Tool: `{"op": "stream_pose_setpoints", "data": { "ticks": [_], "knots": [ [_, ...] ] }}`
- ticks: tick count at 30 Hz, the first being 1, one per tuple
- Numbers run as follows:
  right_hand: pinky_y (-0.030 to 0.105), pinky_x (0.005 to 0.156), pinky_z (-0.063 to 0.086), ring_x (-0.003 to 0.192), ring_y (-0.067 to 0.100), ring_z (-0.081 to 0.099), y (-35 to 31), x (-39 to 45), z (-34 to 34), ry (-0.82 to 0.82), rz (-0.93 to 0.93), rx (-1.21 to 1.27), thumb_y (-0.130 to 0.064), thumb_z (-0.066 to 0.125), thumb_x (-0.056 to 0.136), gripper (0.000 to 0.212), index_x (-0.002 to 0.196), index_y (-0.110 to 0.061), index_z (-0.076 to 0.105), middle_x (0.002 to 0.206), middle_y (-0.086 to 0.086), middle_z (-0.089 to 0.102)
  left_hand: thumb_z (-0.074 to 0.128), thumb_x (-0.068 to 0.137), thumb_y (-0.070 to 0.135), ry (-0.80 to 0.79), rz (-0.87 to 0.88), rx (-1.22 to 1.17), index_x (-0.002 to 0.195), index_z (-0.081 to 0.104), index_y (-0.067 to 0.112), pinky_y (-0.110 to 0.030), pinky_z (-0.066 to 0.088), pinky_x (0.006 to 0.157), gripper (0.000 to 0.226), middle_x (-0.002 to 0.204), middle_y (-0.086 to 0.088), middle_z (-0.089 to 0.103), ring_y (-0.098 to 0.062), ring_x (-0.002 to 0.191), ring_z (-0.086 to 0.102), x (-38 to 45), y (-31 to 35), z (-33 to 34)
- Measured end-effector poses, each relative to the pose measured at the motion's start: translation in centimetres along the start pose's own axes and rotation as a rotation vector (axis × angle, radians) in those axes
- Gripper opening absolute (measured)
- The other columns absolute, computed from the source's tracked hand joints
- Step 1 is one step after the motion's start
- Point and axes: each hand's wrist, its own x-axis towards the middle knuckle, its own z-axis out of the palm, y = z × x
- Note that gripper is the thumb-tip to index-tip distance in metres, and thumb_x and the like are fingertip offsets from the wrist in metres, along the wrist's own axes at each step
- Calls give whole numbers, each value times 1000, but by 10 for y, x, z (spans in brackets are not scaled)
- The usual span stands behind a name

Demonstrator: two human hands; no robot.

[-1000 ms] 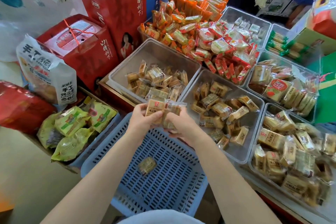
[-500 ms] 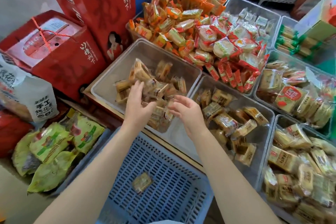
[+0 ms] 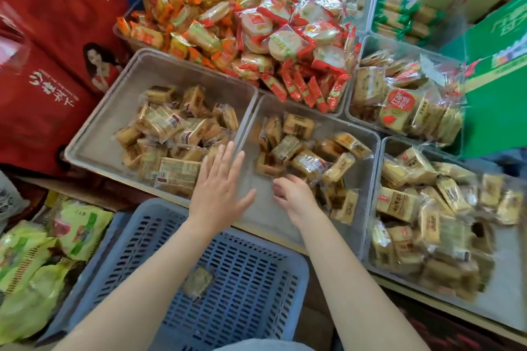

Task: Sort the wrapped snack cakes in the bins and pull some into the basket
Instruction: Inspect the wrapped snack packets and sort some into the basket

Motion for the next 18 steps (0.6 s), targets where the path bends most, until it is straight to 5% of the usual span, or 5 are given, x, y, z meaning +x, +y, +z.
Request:
{"op": "stream_pose_setpoints", "data": {
  "ticks": [7,13,18],
  "knots": [
    [33,70,55,111,28,61,-19,30,27,19,87,200,-18,62,101,45,142,-6,49,135,15,61,8,90,74,-67,-80,-115,165,-2,22,-39,-12,126,92,172,1,-7,-14,157,-15,18,-6,-5],
    [38,83,57,116,29,62,-28,46,43,91,93,286,-41,61,101,63,153,-13,39,139,13,58,12,89,74,-61,-112,-236,165,2,29,-37,-6,126,89,172,6,3,-10,157,-9,19,-6,-5],
    [37,79,59,119,31,60,-28,50,52,158,92,260,-47,62,98,65,153,-20,40,143,12,54,17,92,72,-39,-112,-252,165,4,29,-38,-3,126,86,172,5,6,-10,158,-7,18,-7,-2]
  ]
}}
